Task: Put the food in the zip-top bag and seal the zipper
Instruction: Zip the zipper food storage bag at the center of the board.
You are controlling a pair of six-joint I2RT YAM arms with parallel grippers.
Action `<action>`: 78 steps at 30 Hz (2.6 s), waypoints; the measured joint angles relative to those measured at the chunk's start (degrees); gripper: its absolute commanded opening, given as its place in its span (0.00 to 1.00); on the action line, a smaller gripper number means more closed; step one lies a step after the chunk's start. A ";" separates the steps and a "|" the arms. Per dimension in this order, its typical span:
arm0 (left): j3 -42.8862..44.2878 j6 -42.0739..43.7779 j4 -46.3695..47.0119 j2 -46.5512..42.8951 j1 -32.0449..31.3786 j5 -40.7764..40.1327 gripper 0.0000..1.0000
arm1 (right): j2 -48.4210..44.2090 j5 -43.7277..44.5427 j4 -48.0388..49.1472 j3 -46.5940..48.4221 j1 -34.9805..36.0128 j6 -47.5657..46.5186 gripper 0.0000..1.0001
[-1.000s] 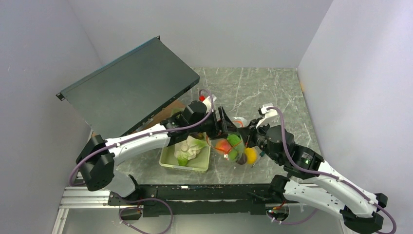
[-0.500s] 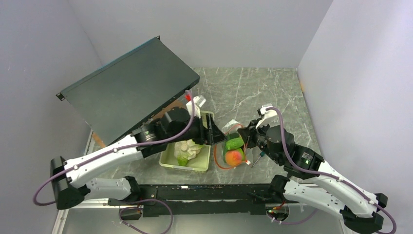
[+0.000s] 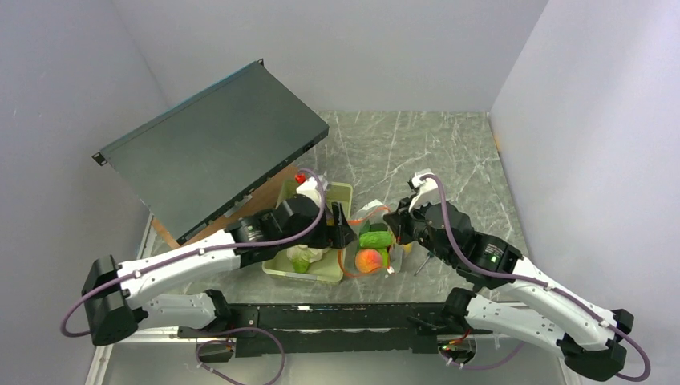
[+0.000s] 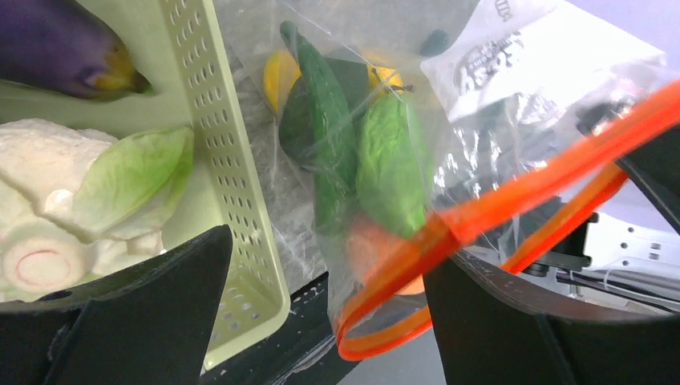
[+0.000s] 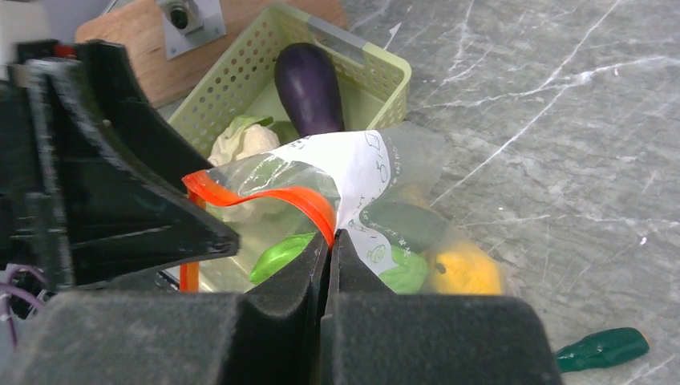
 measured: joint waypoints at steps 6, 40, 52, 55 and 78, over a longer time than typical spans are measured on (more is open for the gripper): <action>-2.19 -0.09 5.14 4.55 1.31 3.91 0.50 | 0.37 -2.69 0.20 0.00 0.00 -0.11 0.00; -3.98 -16.96 4.04 -3.34 3.23 -3.04 0.00 | 11.04 -14.82 -13.42 9.31 6.49 -6.62 0.86; 3.96 -17.16 -0.04 -1.16 4.11 -8.52 0.00 | 19.39 22.80 -22.77 9.97 36.59 5.62 0.90; 4.09 -17.18 -0.39 -0.48 4.13 -8.70 0.00 | 24.68 30.25 -26.71 10.88 38.12 11.39 0.89; 4.94 -21.38 -1.86 0.81 4.24 -8.02 0.00 | 26.91 37.90 -10.71 6.82 32.87 10.49 0.50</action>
